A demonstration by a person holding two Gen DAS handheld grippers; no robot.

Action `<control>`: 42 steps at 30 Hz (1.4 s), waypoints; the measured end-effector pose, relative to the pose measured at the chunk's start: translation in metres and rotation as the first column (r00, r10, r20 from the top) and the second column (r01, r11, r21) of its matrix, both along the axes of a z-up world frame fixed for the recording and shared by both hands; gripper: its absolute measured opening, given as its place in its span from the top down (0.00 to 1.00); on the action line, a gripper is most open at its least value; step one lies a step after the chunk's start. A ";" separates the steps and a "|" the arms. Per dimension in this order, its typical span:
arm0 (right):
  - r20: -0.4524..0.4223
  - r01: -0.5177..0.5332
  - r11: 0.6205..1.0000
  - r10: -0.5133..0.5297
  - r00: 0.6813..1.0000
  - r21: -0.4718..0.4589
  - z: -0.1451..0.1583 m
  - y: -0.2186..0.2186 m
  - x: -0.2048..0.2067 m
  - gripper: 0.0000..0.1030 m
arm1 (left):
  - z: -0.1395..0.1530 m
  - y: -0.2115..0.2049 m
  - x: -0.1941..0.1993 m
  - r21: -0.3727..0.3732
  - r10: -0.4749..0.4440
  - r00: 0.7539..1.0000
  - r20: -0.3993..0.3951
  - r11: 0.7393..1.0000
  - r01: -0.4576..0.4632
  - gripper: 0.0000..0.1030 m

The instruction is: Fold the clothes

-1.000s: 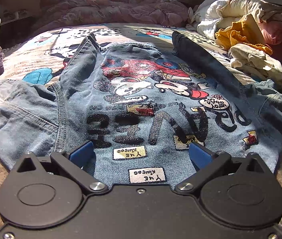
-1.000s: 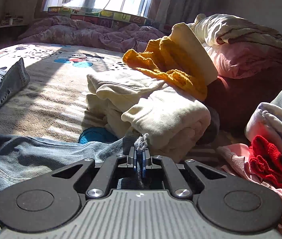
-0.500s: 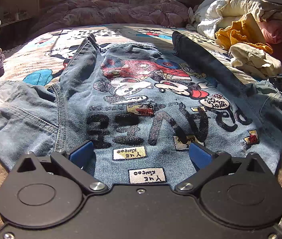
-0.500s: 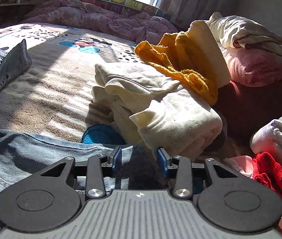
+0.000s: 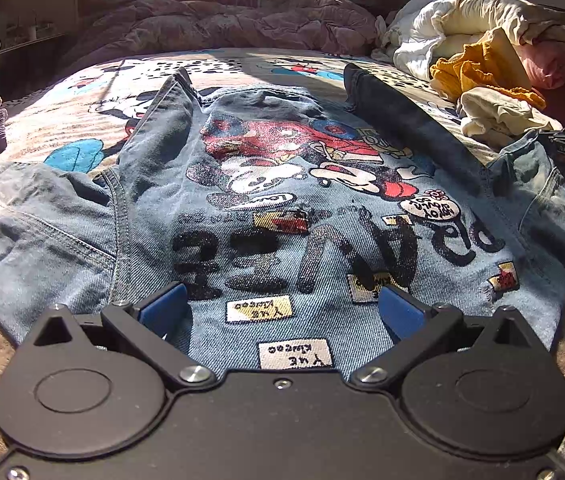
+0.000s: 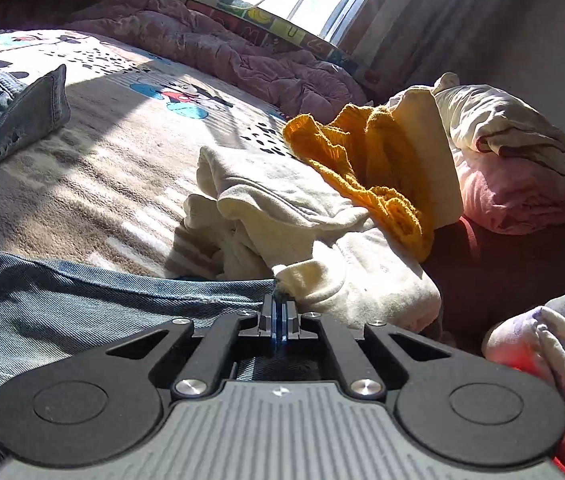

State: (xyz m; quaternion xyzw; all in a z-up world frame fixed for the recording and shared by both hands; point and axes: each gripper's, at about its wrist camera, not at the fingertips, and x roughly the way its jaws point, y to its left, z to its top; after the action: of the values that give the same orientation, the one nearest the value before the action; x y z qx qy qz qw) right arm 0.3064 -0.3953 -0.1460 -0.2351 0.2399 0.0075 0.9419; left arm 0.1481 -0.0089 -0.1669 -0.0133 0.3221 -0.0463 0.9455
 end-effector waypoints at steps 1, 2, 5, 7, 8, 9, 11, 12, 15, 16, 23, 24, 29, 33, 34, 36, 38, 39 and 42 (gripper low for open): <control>-0.011 -0.002 1.000 0.002 1.000 -0.018 -0.003 0.002 0.004 0.97 | 0.000 0.000 0.000 0.001 0.000 1.000 0.000 1.000 0.000 0.01; -0.022 -0.004 0.999 0.003 1.000 -0.036 -0.005 0.004 0.008 0.97 | 0.000 0.000 0.000 0.001 0.000 1.000 -0.001 1.000 0.000 0.00; -0.119 0.001 0.994 -0.015 0.993 -0.112 -0.022 0.011 0.023 0.91 | 0.000 0.000 0.001 0.001 0.001 1.000 -0.002 1.000 -0.001 0.00; -0.148 0.012 0.988 -0.035 0.988 -0.151 -0.030 0.013 0.027 0.85 | 0.000 0.000 0.001 -0.001 0.000 1.000 -0.003 1.000 0.000 0.00; -0.125 0.024 0.989 -0.042 0.991 -0.146 -0.025 0.015 0.025 0.84 | 0.000 0.001 0.000 -0.003 0.000 1.000 -0.003 1.000 0.000 0.01; -0.101 0.033 0.990 -0.047 0.994 -0.140 -0.019 0.017 0.022 0.83 | 0.000 0.001 0.000 -0.003 0.000 1.000 -0.003 1.000 0.000 0.00; -0.046 0.026 0.991 -0.033 0.998 -0.133 -0.007 0.024 0.011 0.79 | 0.000 0.001 0.000 -0.002 0.000 1.000 -0.002 1.000 0.000 0.00; -0.017 0.025 0.990 -0.028 0.999 -0.139 -0.002 0.030 0.003 0.77 | 0.000 0.001 0.000 -0.003 0.000 1.000 -0.002 1.000 0.000 0.01; 0.008 -0.052 0.996 0.052 0.999 -0.077 0.011 0.051 -0.023 0.77 | 0.001 0.000 0.000 -0.004 0.002 1.000 -0.004 1.000 -0.002 0.01; -0.014 -0.087 0.995 0.087 0.996 -0.042 0.012 0.058 -0.030 0.77 | 0.001 0.000 0.000 -0.004 0.002 1.000 -0.005 1.000 -0.003 0.01; -0.129 -0.157 0.951 0.197 0.972 0.266 0.021 0.107 -0.035 0.80 | 0.001 -0.001 0.000 -0.005 0.008 1.000 -0.005 1.000 -0.008 0.00; -0.118 -0.174 0.933 0.221 0.968 0.316 0.027 0.116 -0.035 0.80 | 0.001 -0.001 0.000 -0.004 0.008 1.000 -0.005 1.000 -0.008 0.00; -0.134 -0.213 0.884 0.292 0.947 0.416 0.035 0.158 -0.008 0.68 | 0.001 0.000 0.000 -0.008 0.007 1.000 -0.005 1.000 -0.007 0.00; -0.169 -0.191 0.875 0.292 0.941 0.444 0.031 0.175 0.028 0.66 | 0.001 0.000 0.000 -0.009 0.005 1.000 -0.005 1.000 -0.005 0.00; -0.175 -0.184 0.874 0.289 0.941 0.449 0.030 0.178 0.036 0.68 | 0.001 0.000 0.000 -0.009 0.004 1.000 -0.005 1.000 -0.004 0.00; -0.210 -0.149 0.867 0.276 0.938 0.475 0.024 0.174 0.054 0.81 | 0.001 0.000 0.000 -0.011 0.002 1.000 -0.005 1.000 -0.002 0.00; -0.250 -0.060 0.842 0.226 0.941 0.536 0.017 0.158 0.070 0.96 | 0.001 0.001 0.001 -0.018 0.000 1.000 -0.007 1.000 0.000 0.00; -0.271 -0.002 0.824 0.189 0.944 0.567 0.013 0.145 0.077 0.96 | 0.001 0.002 0.001 -0.020 -0.001 1.000 -0.008 1.000 0.001 0.00; -0.335 0.152 0.822 0.049 0.941 0.549 -0.007 0.114 0.085 0.98 | 0.002 0.003 0.002 -0.026 -0.004 1.000 -0.011 1.000 0.004 0.00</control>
State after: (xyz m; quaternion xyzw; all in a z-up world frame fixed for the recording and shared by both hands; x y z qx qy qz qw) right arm 0.3911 -0.2817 -0.1530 0.0671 0.3891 0.0923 0.9141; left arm 0.1503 -0.0057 -0.1653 -0.0251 0.3269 -0.0524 0.9433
